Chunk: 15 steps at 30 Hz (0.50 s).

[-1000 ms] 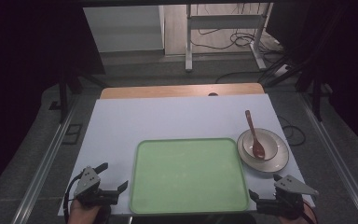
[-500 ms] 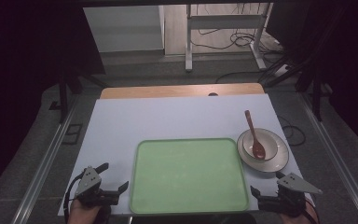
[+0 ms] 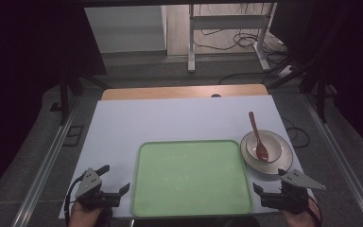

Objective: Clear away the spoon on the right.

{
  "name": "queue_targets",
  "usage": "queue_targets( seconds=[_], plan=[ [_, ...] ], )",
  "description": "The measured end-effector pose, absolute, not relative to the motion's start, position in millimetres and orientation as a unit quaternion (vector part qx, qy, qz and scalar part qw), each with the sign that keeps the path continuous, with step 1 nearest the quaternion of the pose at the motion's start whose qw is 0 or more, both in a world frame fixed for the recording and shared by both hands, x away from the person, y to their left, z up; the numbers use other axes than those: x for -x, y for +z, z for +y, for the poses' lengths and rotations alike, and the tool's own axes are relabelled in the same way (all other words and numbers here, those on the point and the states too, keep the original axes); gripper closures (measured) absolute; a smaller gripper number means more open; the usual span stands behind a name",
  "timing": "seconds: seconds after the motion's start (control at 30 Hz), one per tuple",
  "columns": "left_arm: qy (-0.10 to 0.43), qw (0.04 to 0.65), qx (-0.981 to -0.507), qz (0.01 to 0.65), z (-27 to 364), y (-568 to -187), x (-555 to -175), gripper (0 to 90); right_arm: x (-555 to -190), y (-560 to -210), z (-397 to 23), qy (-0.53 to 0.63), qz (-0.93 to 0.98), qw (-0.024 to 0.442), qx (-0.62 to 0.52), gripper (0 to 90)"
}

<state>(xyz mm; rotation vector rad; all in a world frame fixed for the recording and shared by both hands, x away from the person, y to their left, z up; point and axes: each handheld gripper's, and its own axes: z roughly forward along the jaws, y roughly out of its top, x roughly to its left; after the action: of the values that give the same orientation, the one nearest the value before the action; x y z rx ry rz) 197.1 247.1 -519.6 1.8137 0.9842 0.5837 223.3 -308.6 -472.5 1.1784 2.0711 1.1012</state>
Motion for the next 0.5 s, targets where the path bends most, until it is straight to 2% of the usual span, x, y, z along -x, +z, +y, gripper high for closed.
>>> queue_targets(
  seconds=[0.5],
  plan=[
    [0.239, 0.473, -0.743, 0.408, 247, -520, -198, 1.8, -239, -468, -313, 0.405, 0.764, 0.267, -0.425, 0.0]
  ],
)
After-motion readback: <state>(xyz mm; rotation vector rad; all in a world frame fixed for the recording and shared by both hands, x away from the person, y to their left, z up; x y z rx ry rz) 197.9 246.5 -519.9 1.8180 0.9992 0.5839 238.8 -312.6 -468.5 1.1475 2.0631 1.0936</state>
